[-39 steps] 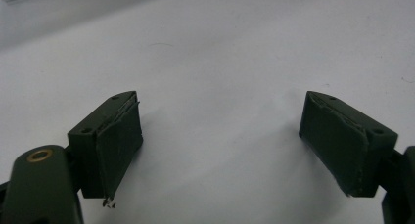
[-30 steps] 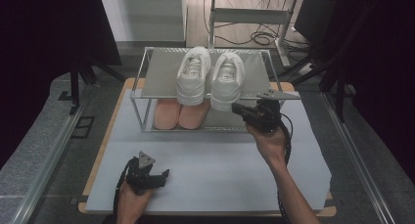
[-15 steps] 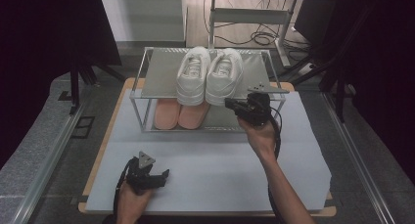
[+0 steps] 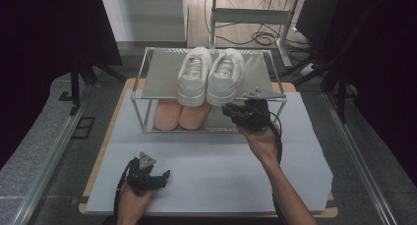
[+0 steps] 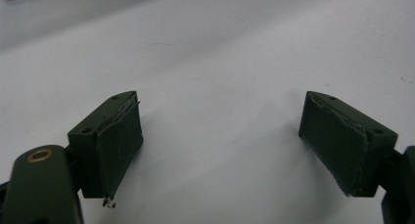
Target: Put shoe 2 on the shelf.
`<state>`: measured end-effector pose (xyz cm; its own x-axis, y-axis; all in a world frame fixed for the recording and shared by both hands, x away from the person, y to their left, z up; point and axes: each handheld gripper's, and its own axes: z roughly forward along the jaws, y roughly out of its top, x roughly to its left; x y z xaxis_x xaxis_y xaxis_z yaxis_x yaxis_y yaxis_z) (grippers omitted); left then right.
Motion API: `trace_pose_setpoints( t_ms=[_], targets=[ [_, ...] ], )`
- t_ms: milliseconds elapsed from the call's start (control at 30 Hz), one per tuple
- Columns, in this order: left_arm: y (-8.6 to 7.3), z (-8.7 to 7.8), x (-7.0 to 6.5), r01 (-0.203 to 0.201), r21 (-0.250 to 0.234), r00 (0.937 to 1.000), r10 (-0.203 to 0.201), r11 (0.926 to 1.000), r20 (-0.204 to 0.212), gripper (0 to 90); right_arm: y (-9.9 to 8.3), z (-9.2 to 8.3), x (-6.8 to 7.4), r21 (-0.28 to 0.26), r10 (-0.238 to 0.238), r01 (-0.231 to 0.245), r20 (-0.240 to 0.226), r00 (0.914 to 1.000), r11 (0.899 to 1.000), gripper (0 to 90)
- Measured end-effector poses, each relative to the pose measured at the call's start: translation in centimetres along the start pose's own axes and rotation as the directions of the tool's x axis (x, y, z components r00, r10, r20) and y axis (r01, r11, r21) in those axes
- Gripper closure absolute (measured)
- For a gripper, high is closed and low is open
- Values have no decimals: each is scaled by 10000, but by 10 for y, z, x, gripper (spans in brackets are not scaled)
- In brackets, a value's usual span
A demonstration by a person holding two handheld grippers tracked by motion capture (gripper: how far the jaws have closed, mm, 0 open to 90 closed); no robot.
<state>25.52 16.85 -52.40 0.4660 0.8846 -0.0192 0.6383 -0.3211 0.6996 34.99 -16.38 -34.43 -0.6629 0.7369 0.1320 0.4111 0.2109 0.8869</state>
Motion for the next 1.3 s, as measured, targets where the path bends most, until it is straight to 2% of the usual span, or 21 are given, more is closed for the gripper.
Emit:
trace_pose_setpoints(
  t_ms=[400, 567, 767, 900, 1033, 1300],
  targets=[
    [0, 0, 0, -1, -1, 10000, 1, 10000, 4, 159, -8, -9, -2, 104, -545, 544, 52, 9985, 9985, 463],
    [0, 0, 0, -3, -4, 10000, 3, 10000, -2, 159, -13, -16, -3, 152, -782, 782, -1, 9969, 9968, 400],
    [0, 0, 0, -7, 18, 10000, 7, 10000, 9, 159, -22, -24, -2, 479, -1490, 1472, 367, 9882, 9879, 336],
    [0, 0, 0, -10, 19, 10000, 10, 10000, 0, 159, -28, -30, -3, 606, -1525, 1503, 331, 9878, 9868, 285],
    [0, 0, 0, -10, 13, 10000, 10, 10000, -2, 159, -34, -37, -6, 777, -1760, 1725, 412, 9835, 9820, 228],
    [0, 0, 0, 0, -11, 10000, 0, 10000, -11, 160, -53, -51, -16, 1122, -1879, 1819, 454, 9811, 9769, 147]
  ],
)
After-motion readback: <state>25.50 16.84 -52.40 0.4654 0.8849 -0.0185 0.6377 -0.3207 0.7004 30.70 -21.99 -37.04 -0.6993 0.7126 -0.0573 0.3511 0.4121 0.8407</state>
